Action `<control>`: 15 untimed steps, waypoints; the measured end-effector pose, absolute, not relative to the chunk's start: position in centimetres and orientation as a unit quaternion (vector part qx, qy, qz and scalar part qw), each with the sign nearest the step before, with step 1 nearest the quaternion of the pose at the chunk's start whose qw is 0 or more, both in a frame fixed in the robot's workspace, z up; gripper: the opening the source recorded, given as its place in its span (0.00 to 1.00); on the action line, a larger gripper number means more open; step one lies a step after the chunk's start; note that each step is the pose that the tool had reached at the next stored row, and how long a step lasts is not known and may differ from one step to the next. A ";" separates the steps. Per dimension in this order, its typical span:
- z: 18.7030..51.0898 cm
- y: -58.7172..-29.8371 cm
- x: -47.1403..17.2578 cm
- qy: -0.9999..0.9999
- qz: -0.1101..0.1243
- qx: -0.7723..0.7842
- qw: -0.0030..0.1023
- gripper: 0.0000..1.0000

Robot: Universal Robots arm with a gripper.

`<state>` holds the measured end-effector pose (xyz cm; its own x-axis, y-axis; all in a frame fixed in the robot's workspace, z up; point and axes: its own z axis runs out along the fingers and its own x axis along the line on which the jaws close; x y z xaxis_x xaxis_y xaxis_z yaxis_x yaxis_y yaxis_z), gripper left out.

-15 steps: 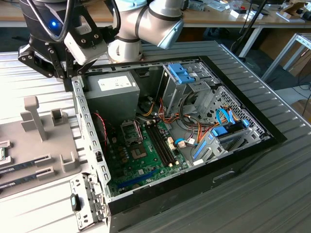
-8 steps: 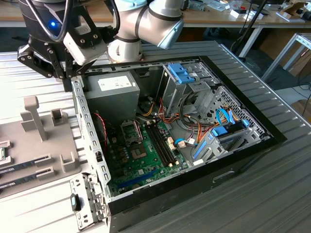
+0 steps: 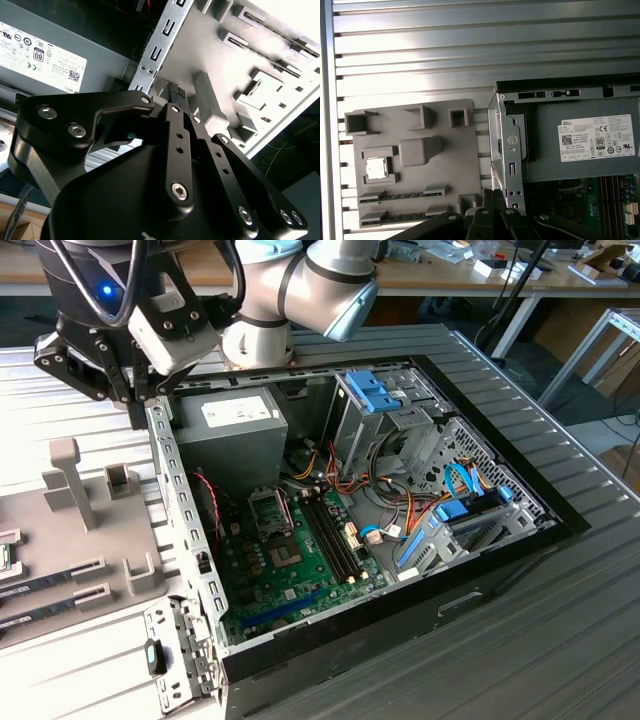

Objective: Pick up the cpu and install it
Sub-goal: 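Reach for the cpu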

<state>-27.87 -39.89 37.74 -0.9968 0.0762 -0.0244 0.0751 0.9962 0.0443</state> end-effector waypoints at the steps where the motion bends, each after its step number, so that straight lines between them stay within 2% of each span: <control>1: 37.7 -39.9 -27.9 0.999 0.022 0.038 0.013 0.11; 15: 37.7 -39.9 -28.2 0.999 0.022 0.038 0.013 0.11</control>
<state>-28.17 -39.89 37.67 -0.9968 0.0762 -0.0244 0.0751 0.9962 0.0443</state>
